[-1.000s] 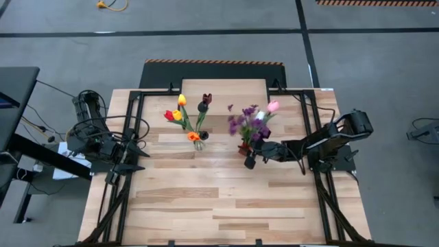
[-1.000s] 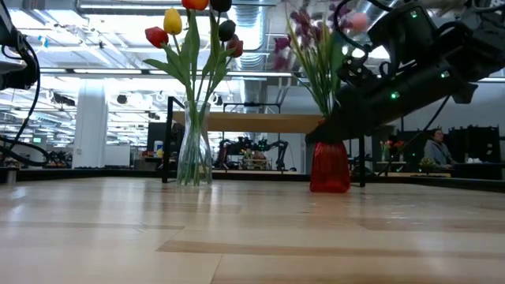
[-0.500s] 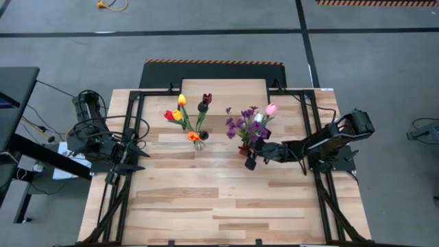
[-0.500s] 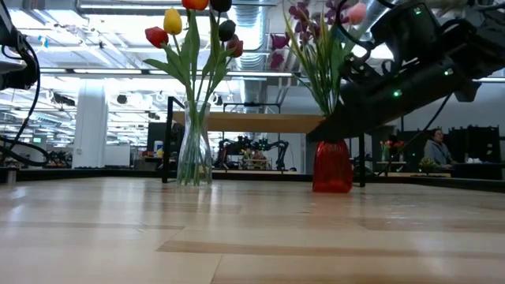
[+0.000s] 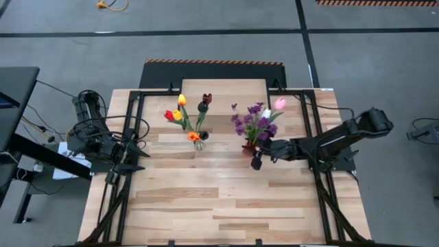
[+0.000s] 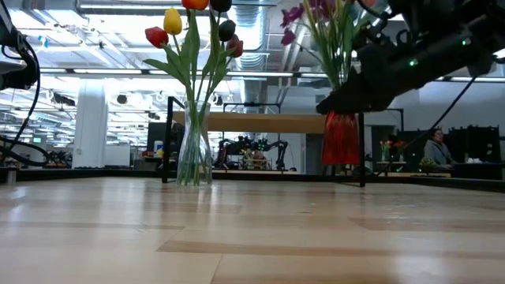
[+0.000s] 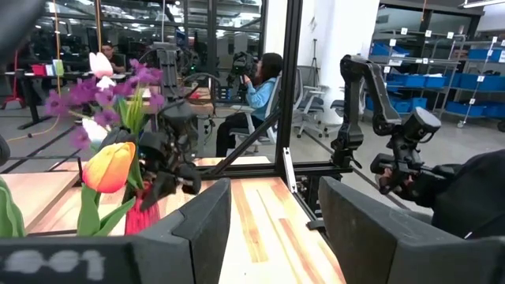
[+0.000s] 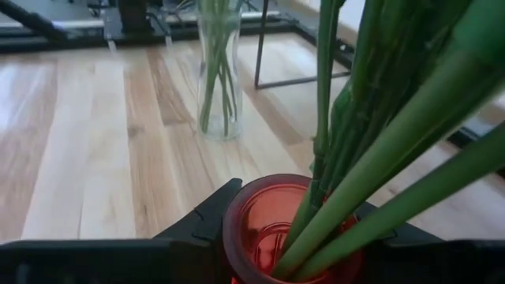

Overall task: Pick and place flowers into a vace then onto a shelf
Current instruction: Put the red flower vase with the flowers on the shelf

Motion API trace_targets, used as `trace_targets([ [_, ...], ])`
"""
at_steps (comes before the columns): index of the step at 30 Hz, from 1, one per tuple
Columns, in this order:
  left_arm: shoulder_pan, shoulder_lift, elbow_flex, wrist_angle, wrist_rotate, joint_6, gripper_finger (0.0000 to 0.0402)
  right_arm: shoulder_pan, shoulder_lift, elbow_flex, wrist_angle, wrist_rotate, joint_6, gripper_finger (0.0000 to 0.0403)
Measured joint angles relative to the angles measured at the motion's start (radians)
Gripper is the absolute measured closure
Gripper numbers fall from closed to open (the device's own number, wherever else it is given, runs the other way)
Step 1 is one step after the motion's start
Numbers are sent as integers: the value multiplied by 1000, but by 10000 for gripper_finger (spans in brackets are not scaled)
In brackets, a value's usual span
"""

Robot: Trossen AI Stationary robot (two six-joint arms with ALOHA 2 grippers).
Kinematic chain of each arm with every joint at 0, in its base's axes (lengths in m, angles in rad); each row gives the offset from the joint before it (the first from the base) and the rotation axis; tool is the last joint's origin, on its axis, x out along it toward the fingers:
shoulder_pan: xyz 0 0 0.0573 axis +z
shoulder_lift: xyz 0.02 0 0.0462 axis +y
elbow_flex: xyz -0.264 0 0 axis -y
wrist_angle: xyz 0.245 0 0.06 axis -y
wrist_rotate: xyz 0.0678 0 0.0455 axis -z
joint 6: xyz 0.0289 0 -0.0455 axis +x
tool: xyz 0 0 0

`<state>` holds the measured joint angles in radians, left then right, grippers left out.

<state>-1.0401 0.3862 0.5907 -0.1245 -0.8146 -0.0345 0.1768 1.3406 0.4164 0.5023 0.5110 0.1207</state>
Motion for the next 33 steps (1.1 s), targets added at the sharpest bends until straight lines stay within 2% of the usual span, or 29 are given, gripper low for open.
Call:
trace_targets([
  [8, 0, 0, 0, 1, 0, 0, 217, -34, -159, 2, -140, -25, 1, 266],
  [14, 0, 0, 0, 3, 0, 0, 217, -79, -231, 63, -288, -43, -6, 267],
  [23, 0, 0, 0, 3, 0, 0, 217, -165, -251, 214, -446, -139, -104, 267],
  [33, 0, 0, 0, 2, 0, -6, 217, -342, -251, 366, -521, -296, -218, 267],
])
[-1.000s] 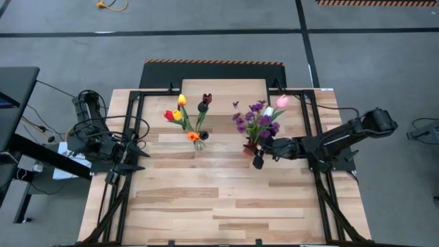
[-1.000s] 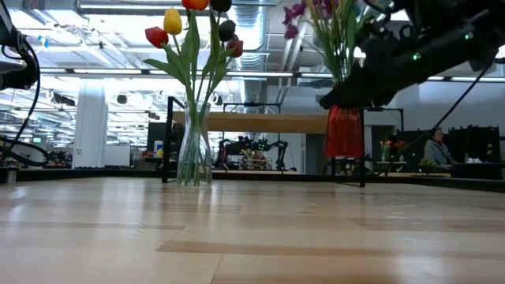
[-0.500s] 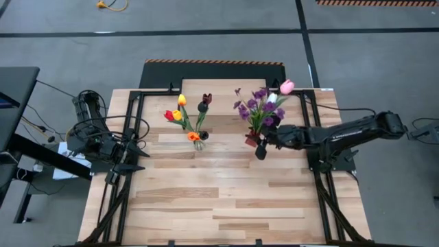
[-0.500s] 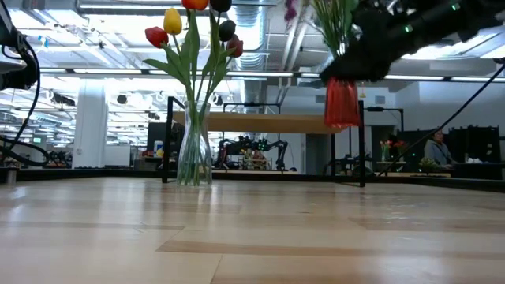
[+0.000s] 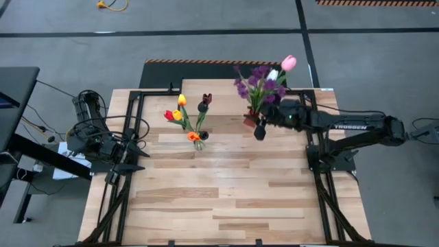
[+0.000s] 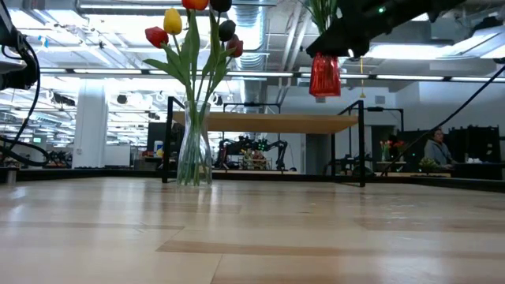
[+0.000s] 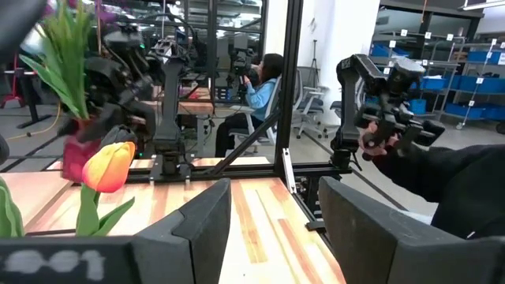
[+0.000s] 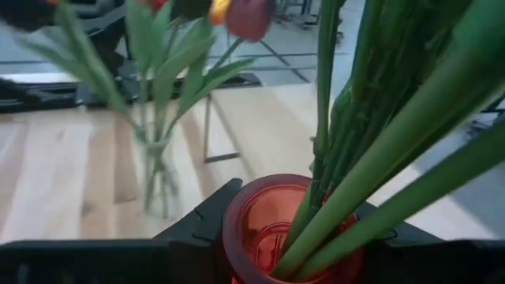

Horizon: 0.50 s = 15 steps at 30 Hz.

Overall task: Pick and place flowers into a vace then onto a shelf
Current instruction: Put the red flower vase with the flowers on the shelf

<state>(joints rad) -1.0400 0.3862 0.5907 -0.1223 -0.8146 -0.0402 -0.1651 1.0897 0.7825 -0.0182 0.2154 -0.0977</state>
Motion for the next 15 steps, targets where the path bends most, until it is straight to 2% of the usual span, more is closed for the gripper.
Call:
trace_targets([
  [15, 0, 0, 0, 0, 0, -25, 217, -362, 8, 74, -13, -292, -17, 267],
])
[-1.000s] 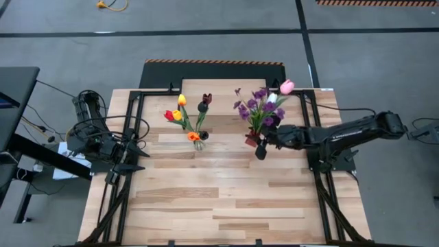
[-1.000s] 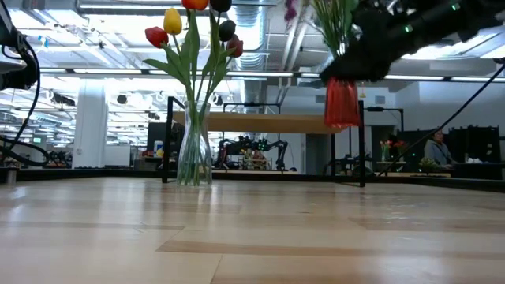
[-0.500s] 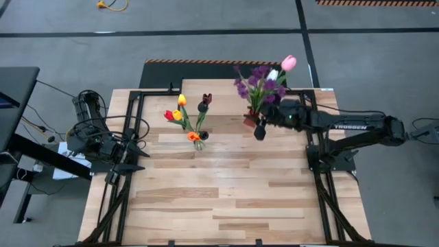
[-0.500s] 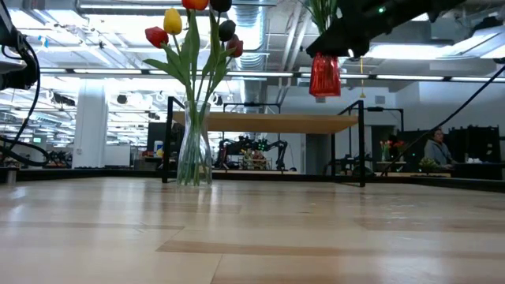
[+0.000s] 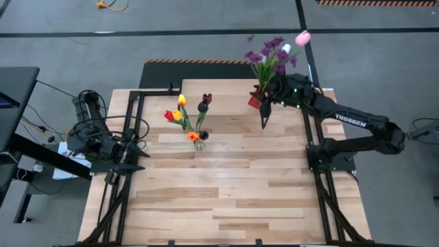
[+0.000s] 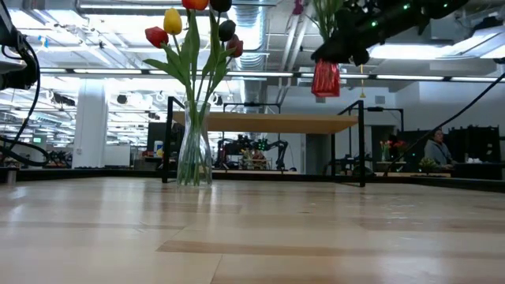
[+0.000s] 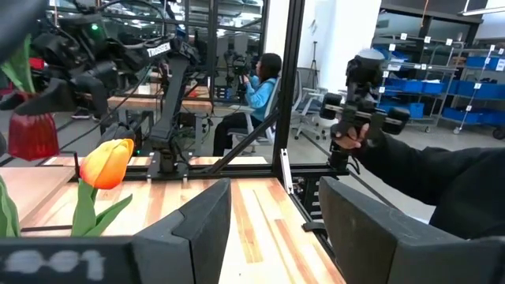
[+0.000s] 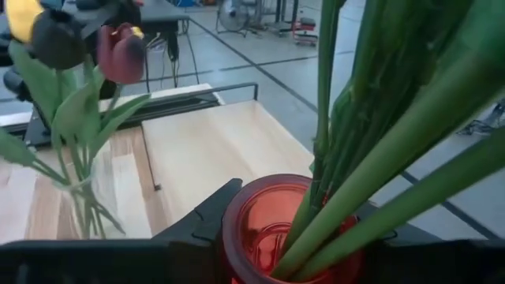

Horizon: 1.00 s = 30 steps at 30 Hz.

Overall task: Pick and place flowers into a vace then onto a shelf
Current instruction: Put the red flower vase with the flowers on the shelf

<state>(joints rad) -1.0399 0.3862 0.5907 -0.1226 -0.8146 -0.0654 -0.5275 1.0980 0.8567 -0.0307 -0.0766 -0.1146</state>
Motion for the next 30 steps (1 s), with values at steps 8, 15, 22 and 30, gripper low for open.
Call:
trace_targets([
  [8, 0, 0, 0, 0, 0, 0, 217, -90, 103, 54, 0, -104, 1, 267],
  [15, 0, 0, 0, 0, 0, 0, 217, -115, 199, 101, 15, -133, 1, 261],
  [22, 0, 0, 0, -1, 0, -1, 217, -123, 243, 105, 13, -136, 9, 268],
  [30, 0, 0, 0, -1, 0, -2, 217, -123, 265, 105, 10, -136, 17, 249],
])
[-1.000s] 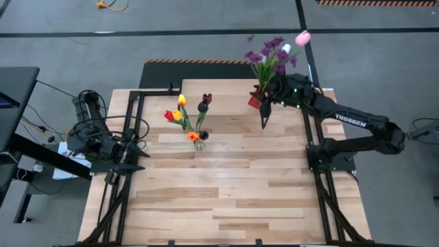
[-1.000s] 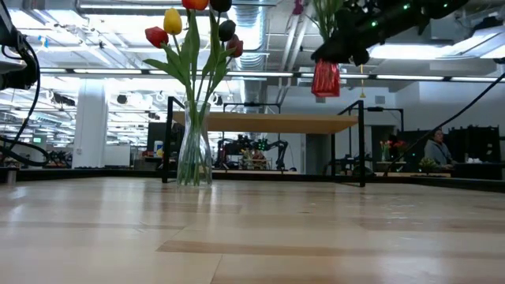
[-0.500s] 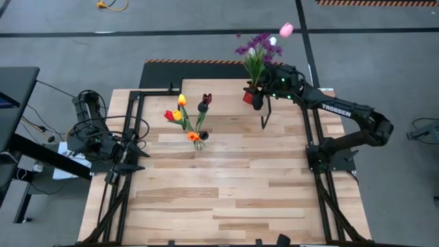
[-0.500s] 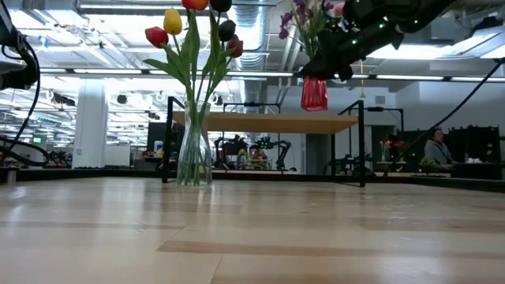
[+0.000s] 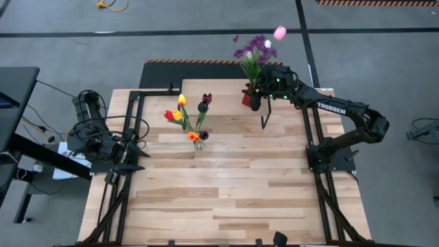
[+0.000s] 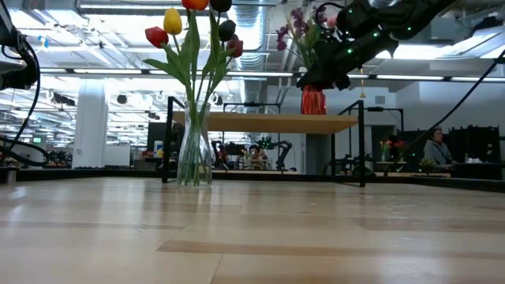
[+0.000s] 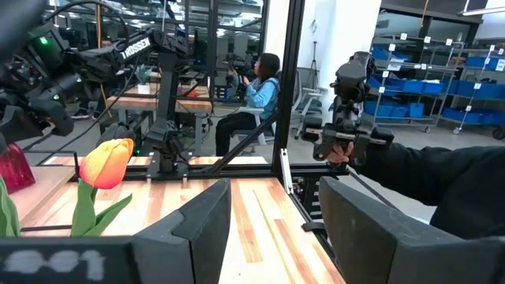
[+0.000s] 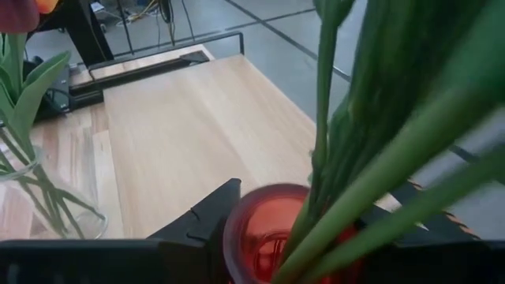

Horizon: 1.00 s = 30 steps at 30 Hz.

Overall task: Pick and place flowers into a vace then onto a shelf
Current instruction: Put the red flower vase with the flowers on the shelf

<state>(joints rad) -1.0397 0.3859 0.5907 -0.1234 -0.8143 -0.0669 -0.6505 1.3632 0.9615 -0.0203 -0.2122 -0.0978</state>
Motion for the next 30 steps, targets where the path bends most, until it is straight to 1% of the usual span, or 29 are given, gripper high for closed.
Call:
trace_targets([
  [6, 0, 0, 0, 0, 0, -1, 217, 0, -2, 0, -6, 0, -11, 262],
  [8, 0, 0, 0, 0, 0, -6, 217, 4, -2, 0, -7, 3, -15, 260],
  [10, 0, 0, 0, 0, 0, -8, 217, 9, -2, 0, -10, 4, -26, 247],
  [16, 0, 0, 0, 0, 0, -9, 217, 9, -3, 0, -34, 4, -42, 167],
  [20, 0, 0, 0, 0, 0, -9, 217, 9, -6, 0, -36, 4, -47, 128],
  [24, 0, 0, 0, 0, 0, -9, 217, 9, -28, 0, -56, 3, -67, 113],
  [30, 0, 0, 0, 0, 0, -15, 217, 11, -65, 0, -91, 3, -69, 111],
])
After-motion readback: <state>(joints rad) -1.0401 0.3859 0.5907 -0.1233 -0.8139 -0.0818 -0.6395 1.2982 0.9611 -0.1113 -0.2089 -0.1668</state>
